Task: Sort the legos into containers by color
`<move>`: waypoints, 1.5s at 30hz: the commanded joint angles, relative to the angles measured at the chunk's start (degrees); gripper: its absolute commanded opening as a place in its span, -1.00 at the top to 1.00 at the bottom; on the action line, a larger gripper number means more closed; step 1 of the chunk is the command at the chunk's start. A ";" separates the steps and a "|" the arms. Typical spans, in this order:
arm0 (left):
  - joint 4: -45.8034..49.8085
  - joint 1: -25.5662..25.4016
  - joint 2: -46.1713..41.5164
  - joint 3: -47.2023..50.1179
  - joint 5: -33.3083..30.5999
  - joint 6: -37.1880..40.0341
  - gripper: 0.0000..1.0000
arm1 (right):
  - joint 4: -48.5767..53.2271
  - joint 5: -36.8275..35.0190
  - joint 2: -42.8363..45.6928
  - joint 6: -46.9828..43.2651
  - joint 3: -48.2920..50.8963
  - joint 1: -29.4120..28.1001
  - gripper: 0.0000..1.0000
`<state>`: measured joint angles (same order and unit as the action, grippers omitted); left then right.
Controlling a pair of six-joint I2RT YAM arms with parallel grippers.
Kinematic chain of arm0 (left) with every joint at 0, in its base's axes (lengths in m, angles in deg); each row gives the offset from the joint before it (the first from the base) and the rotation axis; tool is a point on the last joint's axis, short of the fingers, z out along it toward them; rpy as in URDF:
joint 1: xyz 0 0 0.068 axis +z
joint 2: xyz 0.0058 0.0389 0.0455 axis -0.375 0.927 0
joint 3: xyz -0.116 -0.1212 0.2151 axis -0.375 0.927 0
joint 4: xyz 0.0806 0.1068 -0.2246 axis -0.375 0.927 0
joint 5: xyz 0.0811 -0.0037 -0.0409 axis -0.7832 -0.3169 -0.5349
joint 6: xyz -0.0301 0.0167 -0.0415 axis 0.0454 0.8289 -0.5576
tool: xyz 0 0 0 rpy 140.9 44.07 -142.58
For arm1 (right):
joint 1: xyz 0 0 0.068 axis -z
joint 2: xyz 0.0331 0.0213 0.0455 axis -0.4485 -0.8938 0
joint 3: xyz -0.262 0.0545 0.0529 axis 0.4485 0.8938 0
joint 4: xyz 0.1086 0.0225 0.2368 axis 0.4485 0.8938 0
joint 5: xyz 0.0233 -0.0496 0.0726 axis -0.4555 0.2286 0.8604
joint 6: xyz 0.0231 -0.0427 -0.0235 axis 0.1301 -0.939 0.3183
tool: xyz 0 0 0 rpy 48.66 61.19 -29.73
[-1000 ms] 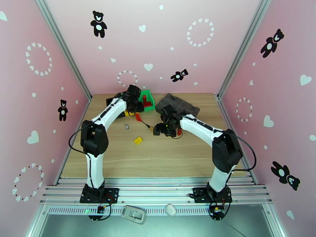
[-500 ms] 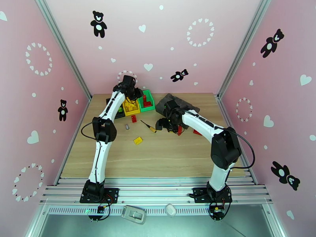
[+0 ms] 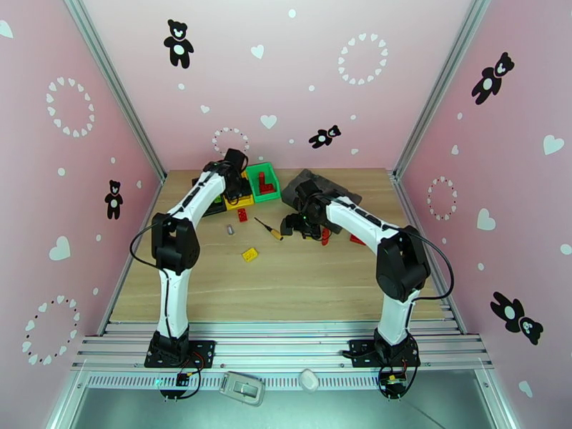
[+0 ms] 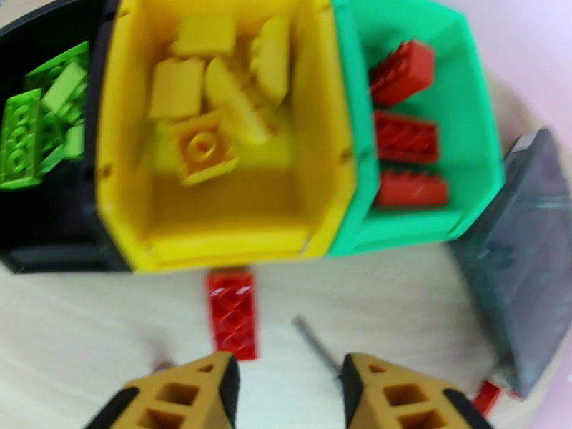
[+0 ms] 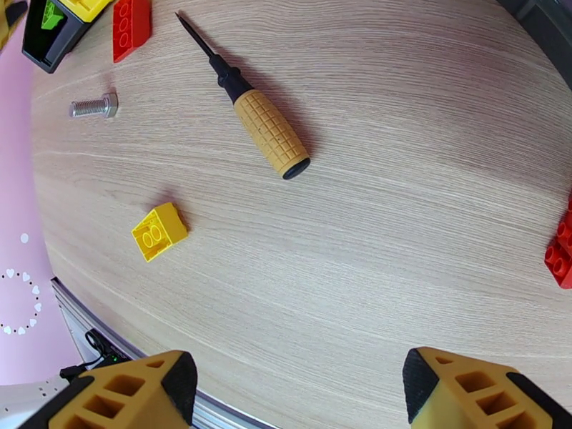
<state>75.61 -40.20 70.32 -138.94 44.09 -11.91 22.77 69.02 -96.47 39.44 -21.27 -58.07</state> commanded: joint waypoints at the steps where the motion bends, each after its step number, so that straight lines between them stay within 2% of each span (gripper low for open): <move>1: 1.81 -1.77 0.02 3.82 -5.66 0.86 -0.11 | 0.73 0.25 2.27 -0.19 1.79 0.15 -0.62; 4: 0.85 -2.28 1.58 4.91 -5.06 0.20 -0.24 | 0.44 0.12 3.88 0.05 3.83 0.16 -0.62; 8: 0.72 -2.30 4.80 4.00 -4.50 -0.12 -0.29 | 0.49 -0.38 5.84 0.34 5.88 0.15 -0.62; 15: 0.73 -1.10 9.03 2.52 -4.23 -0.56 -0.31 | 1.04 -1.21 7.65 0.88 7.56 0.14 -0.62; 24: -0.29 0.64 12.12 1.12 -2.74 -0.46 -0.21 | 1.56 -1.04 6.61 1.19 6.38 0.17 -0.62; 28: -0.24 0.76 13.24 -0.24 -1.75 -0.05 -0.11 | 1.78 -0.84 6.00 1.26 5.72 0.20 -0.62; 36: -0.29 0.68 12.01 0.81 -0.65 0.06 0.40 | 1.94 -0.56 4.76 0.88 4.19 0.17 -0.62; 45: -3.02 -0.80 -1.62 12.45 0.38 -1.34 0.49 | -0.13 -0.58 2.84 0.80 2.54 0.19 -0.62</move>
<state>73.89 -40.18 75.68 -128.36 42.64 -12.31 22.90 68.62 -92.23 40.31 -16.96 -58.07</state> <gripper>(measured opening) 0.342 0.811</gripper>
